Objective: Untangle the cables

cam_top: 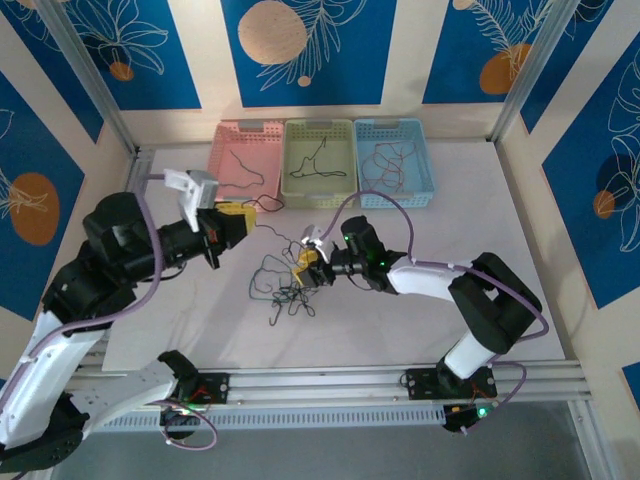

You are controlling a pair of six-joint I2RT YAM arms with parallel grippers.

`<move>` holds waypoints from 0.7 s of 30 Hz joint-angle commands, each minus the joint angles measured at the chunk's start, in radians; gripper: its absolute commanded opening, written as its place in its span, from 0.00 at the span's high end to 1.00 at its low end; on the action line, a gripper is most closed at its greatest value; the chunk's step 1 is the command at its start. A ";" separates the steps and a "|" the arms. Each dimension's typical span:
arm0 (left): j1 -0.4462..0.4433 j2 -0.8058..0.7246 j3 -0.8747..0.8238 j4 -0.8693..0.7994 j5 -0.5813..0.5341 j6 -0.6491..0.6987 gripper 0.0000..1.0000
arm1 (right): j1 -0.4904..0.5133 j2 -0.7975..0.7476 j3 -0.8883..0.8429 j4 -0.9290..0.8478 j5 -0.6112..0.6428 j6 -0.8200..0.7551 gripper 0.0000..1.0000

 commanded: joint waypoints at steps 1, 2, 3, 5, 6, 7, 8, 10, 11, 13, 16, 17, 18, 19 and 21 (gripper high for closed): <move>-0.003 -0.025 0.077 -0.062 -0.055 0.042 1.00 | -0.009 -0.061 -0.080 0.058 0.035 0.001 0.42; -0.002 -0.028 0.092 -0.075 -0.063 0.049 1.00 | -0.009 -0.077 -0.096 0.066 0.053 -0.004 0.39; -0.003 -0.031 0.106 -0.090 -0.074 0.055 1.00 | -0.009 -0.099 -0.114 0.060 0.063 -0.014 0.38; -0.003 -0.037 0.128 -0.113 -0.096 0.064 1.00 | -0.010 -0.135 -0.140 0.046 0.069 -0.026 0.37; -0.003 -0.042 0.138 -0.122 -0.108 0.067 1.00 | -0.013 -0.154 -0.155 0.041 0.068 -0.031 0.37; -0.003 -0.044 0.147 -0.130 -0.116 0.069 1.00 | -0.016 -0.168 -0.165 0.038 0.067 -0.037 0.37; -0.003 -0.046 0.157 -0.135 -0.120 0.070 1.00 | -0.018 -0.174 -0.172 0.037 0.072 -0.041 0.37; -0.002 -0.049 0.173 -0.142 -0.116 0.070 1.00 | -0.031 -0.170 -0.172 0.035 0.072 -0.042 0.37; -0.003 -0.048 0.177 -0.144 -0.113 0.071 1.00 | -0.035 -0.161 -0.163 0.036 0.065 -0.043 0.38; -0.002 -0.047 0.185 -0.147 -0.110 0.070 1.00 | -0.034 -0.130 -0.136 0.038 0.046 -0.048 0.39; -0.003 -0.048 0.186 -0.150 -0.109 0.070 1.00 | -0.016 -0.073 -0.085 0.053 0.027 -0.068 0.40; -0.003 -0.048 0.186 -0.151 -0.110 0.069 1.00 | -0.013 -0.052 -0.067 0.057 0.020 -0.074 0.40; -0.002 -0.050 0.186 -0.153 -0.113 0.072 1.00 | -0.012 -0.030 -0.045 0.054 0.018 -0.080 0.40; -0.004 -0.049 0.186 -0.158 -0.118 0.071 1.00 | -0.014 -0.009 -0.026 0.053 0.024 -0.082 0.41; -0.003 -0.051 0.186 -0.162 -0.120 0.072 1.00 | -0.017 0.026 0.001 0.056 0.027 -0.079 0.41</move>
